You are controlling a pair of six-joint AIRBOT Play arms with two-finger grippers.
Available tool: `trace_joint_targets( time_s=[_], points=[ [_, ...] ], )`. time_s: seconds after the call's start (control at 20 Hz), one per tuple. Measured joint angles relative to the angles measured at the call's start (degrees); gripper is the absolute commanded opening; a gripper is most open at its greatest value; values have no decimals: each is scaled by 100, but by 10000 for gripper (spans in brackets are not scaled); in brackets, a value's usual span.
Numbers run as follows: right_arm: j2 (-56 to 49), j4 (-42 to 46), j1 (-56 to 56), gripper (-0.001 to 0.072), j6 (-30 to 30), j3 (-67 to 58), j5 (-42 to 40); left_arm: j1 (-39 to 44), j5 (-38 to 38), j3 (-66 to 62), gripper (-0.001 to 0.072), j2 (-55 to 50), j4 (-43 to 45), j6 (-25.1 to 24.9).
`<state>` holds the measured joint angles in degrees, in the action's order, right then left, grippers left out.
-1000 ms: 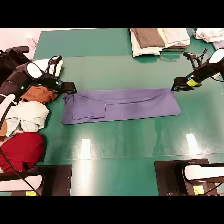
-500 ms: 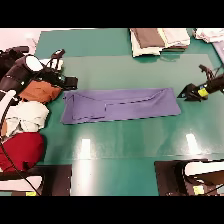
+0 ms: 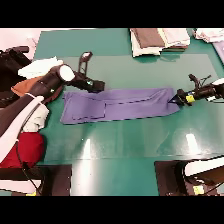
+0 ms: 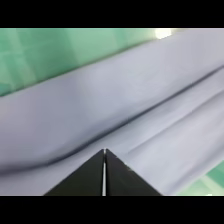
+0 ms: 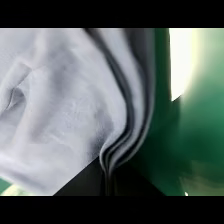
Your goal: Fold the shirts.
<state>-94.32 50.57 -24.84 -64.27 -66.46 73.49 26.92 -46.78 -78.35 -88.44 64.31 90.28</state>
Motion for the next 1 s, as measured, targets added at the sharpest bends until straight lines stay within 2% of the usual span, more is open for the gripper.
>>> trace_joint_targets(
  time_s=[0.25, 0.55, 1.0],
  points=[
    [638, -114, 424, 15, 15, -796, 164, 426, 299, -291, 23, -713, -251, 96],
    [1425, -146, 1279, 15, -459, -2135, 577, 732, 243, -1001, 23, -1574, -485, 116],
    [1633, -142, 2791, 15, -1032, -3329, 678, 800, -7, -1462, 24, -1943, -627, 118]
  ],
)
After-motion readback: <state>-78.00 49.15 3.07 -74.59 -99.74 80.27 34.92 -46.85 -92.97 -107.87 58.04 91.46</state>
